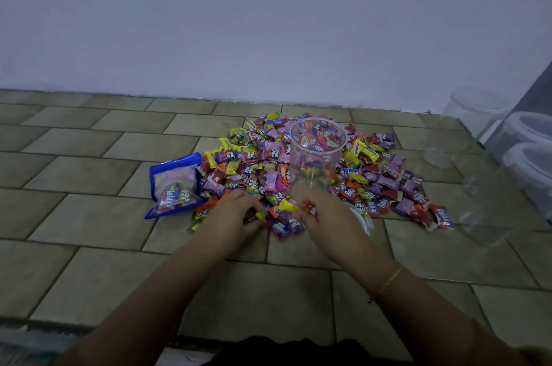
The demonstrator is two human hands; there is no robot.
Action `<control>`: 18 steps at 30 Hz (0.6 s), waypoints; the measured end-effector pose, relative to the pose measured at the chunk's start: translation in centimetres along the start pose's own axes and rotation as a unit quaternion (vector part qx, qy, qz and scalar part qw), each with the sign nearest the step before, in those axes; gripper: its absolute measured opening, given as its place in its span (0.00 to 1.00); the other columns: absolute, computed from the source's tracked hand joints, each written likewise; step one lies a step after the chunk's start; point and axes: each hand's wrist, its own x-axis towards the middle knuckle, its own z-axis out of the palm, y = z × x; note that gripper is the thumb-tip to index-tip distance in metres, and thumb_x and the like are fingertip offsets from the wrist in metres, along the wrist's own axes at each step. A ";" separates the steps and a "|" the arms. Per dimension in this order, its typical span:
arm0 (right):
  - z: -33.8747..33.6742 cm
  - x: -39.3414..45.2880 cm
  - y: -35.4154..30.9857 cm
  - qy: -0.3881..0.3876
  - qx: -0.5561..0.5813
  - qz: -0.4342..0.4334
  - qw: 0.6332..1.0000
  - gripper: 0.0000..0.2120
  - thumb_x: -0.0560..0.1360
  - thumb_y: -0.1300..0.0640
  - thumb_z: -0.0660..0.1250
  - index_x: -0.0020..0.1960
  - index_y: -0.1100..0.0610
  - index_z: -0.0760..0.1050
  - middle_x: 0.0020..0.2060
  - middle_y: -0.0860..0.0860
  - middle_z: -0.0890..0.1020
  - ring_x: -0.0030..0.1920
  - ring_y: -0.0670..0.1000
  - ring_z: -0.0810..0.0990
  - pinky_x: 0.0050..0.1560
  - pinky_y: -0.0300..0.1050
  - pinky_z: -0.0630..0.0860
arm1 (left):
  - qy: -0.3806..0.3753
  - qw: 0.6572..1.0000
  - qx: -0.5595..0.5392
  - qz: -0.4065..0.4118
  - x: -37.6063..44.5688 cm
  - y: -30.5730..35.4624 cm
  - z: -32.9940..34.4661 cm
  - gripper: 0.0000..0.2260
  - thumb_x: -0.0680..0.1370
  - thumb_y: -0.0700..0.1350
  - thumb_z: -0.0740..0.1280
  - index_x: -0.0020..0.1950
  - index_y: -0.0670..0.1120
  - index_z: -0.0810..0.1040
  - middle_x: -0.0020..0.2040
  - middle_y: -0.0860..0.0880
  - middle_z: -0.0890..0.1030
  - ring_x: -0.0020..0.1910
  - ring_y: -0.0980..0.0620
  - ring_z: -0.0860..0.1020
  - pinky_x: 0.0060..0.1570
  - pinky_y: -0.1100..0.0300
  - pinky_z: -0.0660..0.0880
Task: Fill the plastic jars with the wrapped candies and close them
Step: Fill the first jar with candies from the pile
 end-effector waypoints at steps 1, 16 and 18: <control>-0.7 -0.1 -0.2 0.005 0.017 -0.003 1.000 0.02 0.77 0.56 0.63 0.46 0.51 0.70 0.39 0.43 0.72 0.34 0.39 0.71 0.32 0.30 0.63 | 0.008 1.000 -0.012 -0.007 0.1 -0.1 -0.1 0.10 0.75 0.45 0.70 0.56 0.50 0.78 0.51 0.56 0.68 0.46 0.60 0.67 0.45 0.71 0.65; -10.0 2.0 -3.5 0.152 0.097 -0.070 0.981 0.10 0.75 0.57 0.67 0.40 0.44 0.70 0.29 0.43 0.75 0.26 0.42 0.75 0.28 0.31 0.68 | 0.200 0.913 -0.353 -0.052 3.6 5.4 -6.7 0.09 0.70 0.44 0.75 0.43 0.56 0.77 0.34 0.53 0.83 0.32 0.58 0.79 0.34 0.62 0.75; -10.4 3.0 -3.3 0.146 0.082 -0.058 0.984 0.10 0.75 0.55 0.66 0.40 0.43 0.69 0.34 0.43 0.75 0.32 0.46 0.77 0.34 0.39 0.70 | 0.221 0.896 -0.384 -0.030 4.6 6.7 -7.6 0.09 0.71 0.43 0.74 0.42 0.56 0.77 0.31 0.55 0.82 0.29 0.62 0.78 0.29 0.67 0.74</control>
